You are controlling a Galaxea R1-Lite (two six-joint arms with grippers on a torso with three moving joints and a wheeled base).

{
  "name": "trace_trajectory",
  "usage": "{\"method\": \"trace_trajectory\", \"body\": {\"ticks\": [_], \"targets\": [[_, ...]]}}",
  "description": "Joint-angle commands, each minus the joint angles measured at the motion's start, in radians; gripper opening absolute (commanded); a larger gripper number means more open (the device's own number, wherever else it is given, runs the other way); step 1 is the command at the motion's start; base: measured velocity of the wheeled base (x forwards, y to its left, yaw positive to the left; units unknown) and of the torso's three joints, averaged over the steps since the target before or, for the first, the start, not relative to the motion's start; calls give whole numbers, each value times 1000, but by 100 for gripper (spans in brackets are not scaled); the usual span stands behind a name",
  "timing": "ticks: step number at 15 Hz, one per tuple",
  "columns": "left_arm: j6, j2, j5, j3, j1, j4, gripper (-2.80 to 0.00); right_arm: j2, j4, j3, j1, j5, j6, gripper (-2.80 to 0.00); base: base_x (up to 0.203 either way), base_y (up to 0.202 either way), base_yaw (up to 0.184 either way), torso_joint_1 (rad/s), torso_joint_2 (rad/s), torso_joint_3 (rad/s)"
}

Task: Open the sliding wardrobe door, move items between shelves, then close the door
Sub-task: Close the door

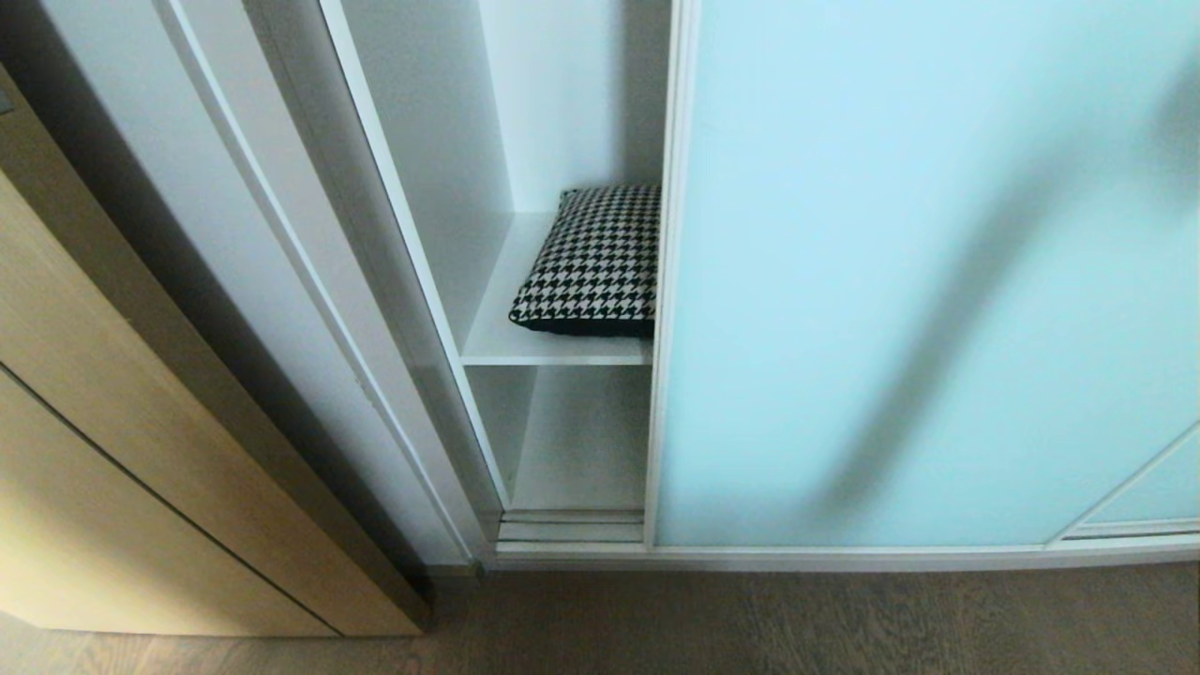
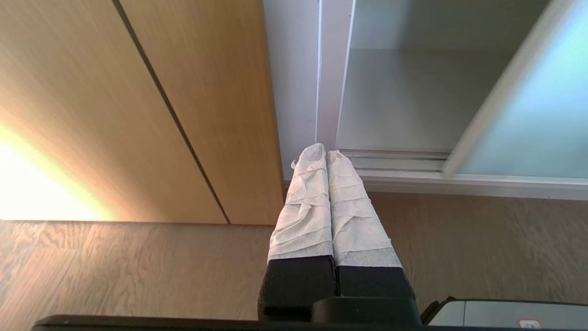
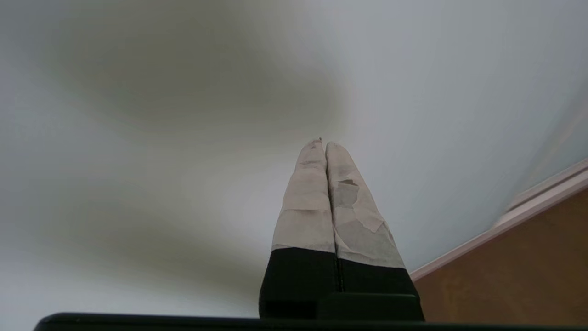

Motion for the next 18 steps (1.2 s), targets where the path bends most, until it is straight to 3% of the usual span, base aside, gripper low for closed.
{"method": "trace_trajectory", "body": {"ticks": [1, 6, 18], "targets": [[0, 1, 0, 0, 1, 0, -280, 15, 6, 10, 91, -5, 2, -280, 0, 0, 0, 0, 0, 0], [0, 1, 0, 0, 1, 0, -280, 29, 27, 22, 318, -10, 0, -280, 0, 0, 0, 0, 0, 0], [0, 1, 0, 0, 1, 0, -280, 259, 28, -122, 440, -179, 5, -280, 0, 0, 0, 0, 0, 0]]}}
